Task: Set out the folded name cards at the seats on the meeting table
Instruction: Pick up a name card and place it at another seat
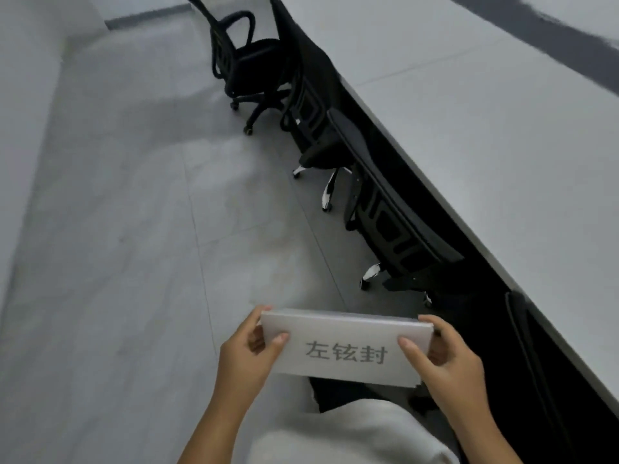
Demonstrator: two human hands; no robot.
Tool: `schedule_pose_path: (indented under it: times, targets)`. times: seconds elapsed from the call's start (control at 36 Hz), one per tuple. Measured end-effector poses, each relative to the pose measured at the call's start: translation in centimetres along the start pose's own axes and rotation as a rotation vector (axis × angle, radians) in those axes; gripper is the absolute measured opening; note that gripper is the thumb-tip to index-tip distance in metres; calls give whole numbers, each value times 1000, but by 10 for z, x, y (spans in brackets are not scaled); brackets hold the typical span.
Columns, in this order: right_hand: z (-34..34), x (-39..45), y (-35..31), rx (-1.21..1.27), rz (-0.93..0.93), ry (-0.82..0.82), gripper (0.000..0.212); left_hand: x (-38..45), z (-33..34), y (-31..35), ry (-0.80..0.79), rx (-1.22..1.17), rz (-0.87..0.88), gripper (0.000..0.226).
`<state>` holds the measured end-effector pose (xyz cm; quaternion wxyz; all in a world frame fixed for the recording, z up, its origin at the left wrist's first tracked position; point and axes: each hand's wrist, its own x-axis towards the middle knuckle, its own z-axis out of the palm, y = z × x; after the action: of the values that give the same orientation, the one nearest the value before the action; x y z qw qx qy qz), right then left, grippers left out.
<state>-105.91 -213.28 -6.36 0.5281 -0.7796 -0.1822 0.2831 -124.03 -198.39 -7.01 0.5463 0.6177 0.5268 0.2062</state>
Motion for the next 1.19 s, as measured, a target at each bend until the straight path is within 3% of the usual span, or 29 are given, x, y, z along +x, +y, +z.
schedule_pose_path:
  times: [0.11, 0.31, 0.47, 0.67, 0.92, 1.19]
  targets:
    - [-22, 50, -27, 20, -69, 139, 33, 55, 23, 49, -117, 3, 84, 34]
    - [-42, 106, -61, 117, -110, 412, 24, 139, 63, 120, -260, 32, 290, 44]
    - [-52, 147, -69, 153, -38, 640, 25, 203, 111, 174, -407, 27, 423, 48]
    - [-63, 194, -84, 121, 77, 817, 27, 273, 188, 218, -701, 25, 428, 43]
    - [-91, 240, -74, -12, 315, 893, 47, 302, 286, 250, -947, 204, 482, 48]
    - [-154, 279, -37, -62, 442, 839, 53, 290, 360, 242, -899, 279, 435, 47]
